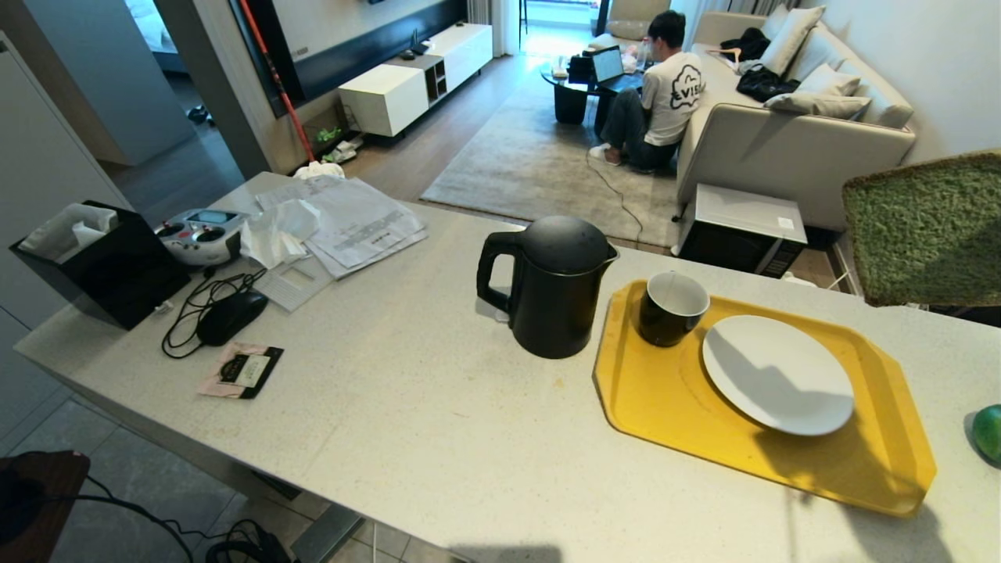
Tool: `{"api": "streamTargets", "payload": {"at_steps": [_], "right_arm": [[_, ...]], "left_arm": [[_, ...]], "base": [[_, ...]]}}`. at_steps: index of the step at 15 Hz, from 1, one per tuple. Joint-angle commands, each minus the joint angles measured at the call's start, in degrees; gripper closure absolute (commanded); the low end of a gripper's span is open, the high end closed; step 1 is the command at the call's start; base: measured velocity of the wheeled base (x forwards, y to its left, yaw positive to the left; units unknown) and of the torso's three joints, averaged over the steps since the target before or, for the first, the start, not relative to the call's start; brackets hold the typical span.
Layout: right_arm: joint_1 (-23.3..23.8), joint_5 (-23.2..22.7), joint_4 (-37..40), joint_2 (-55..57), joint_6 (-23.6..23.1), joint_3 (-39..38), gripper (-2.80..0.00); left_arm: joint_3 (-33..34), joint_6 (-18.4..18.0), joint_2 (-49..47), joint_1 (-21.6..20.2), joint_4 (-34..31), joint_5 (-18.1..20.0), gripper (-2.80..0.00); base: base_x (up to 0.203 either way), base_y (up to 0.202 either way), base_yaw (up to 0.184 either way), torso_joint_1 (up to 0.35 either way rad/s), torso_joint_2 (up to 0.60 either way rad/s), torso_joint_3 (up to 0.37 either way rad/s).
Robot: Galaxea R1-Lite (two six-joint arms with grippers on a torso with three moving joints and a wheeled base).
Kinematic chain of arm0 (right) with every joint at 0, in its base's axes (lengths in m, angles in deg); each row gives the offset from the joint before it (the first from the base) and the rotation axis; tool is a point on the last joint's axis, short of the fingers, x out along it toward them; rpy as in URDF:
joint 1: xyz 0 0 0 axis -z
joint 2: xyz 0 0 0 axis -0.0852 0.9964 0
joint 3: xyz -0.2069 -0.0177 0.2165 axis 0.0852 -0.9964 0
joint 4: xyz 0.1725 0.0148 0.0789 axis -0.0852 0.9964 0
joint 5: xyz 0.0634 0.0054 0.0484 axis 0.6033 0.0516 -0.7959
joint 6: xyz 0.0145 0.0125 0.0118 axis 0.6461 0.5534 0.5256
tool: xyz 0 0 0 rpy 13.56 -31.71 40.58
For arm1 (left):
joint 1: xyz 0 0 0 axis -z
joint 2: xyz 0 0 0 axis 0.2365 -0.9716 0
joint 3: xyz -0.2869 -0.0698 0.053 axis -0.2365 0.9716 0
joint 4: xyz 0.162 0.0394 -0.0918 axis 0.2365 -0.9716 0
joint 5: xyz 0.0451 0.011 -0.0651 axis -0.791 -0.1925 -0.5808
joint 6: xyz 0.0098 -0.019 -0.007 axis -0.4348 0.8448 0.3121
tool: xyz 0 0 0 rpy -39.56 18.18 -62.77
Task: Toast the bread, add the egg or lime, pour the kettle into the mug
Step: Put the bread slices in the toaster
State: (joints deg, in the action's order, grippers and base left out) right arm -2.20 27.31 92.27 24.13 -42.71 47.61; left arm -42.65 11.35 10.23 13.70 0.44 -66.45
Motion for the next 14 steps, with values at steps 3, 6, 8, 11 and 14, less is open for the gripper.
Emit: {"api": "streamTargets", "payload": {"at_steps": [3, 6, 8, 11, 14], "right_arm": [[-0.04, -0.01, 0.2, 0.09, 0.02, -0.09, 0.0], [-0.04, -0.01, 0.19, -0.09, 0.02, -0.01, 0.0], [-0.04, -0.01, 0.19, -0.09, 0.02, 0.17, 0.0], [-0.04, -0.01, 0.19, -0.2, 0.02, 0.12, 0.0], [-0.04, -0.01, 0.1, -0.51, 0.02, 0.17, 0.0]], "left_arm": [[0.01, 0.0, -0.05, -0.02, 0.0, 0.0, 0.0], [0.01, 0.0, -0.05, -0.02, 0.0, -0.05, 0.0], [0.01, 0.0, -0.05, 0.04, 0.0, -0.05, 0.0], [0.01, 0.0, -0.05, 0.06, 0.0, -0.02, 0.0], [0.01, 0.0, -0.05, -0.02, 0.0, -0.04, 0.0]], "base": [[-0.002, -0.002, 0.026, 0.002, 0.0, 0.001], [-0.003, -0.006, 0.132, 0.002, 0.0, 0.003], [-0.001, -0.002, 0.096, 0.006, 0.0, 0.0], [0.0, 0.0, 0.0, 0.124, -0.23, -0.104], [0.0, 0.0, 0.0, 0.107, -0.2, -0.092]]}}
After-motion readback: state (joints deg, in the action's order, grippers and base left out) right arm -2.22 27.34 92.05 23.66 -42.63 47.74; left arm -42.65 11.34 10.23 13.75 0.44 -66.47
